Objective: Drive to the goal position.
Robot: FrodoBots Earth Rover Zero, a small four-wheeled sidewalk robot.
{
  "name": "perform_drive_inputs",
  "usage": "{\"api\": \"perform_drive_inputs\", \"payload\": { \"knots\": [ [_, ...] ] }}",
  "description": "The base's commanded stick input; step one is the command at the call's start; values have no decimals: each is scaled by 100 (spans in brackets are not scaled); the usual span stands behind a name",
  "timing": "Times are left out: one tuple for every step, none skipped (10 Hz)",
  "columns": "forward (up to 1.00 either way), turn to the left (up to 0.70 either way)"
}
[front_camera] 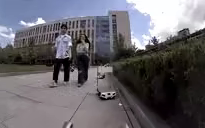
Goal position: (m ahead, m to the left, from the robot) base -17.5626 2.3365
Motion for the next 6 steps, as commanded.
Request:
{"api": "perform_drive_inputs", "payload": {
  "knots": [
    [5,1],
    [5,1],
    [5,2],
    [5,4],
    [5,2],
    [5,1]
  ]
}}
